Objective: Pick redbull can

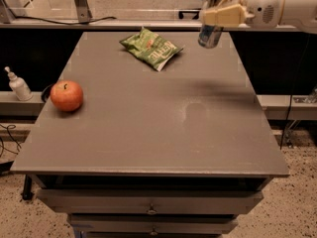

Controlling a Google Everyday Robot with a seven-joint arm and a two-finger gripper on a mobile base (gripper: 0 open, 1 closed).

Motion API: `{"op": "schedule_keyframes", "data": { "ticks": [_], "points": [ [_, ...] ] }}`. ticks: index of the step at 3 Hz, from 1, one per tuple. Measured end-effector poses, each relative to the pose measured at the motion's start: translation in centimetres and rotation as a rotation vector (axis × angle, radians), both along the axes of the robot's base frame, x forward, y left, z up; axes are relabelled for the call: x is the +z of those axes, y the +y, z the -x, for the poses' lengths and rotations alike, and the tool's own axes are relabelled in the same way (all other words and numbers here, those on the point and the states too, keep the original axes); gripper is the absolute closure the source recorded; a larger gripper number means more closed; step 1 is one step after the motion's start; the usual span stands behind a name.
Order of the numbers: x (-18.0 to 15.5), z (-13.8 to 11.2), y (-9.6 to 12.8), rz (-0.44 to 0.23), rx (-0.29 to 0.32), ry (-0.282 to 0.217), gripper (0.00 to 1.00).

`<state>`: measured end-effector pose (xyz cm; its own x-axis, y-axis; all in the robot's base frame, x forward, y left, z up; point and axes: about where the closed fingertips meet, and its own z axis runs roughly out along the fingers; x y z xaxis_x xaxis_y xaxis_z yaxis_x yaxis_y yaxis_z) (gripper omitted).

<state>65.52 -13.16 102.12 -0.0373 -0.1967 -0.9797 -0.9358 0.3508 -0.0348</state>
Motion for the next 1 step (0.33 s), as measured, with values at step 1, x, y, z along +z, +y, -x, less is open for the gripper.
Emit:
{"op": "schedule_keyframes", "data": {
  "ticks": [1],
  "points": [
    [0.42, 0.00, 0.10, -0.004, 0.001, -0.006, 1.00]
  ]
}}
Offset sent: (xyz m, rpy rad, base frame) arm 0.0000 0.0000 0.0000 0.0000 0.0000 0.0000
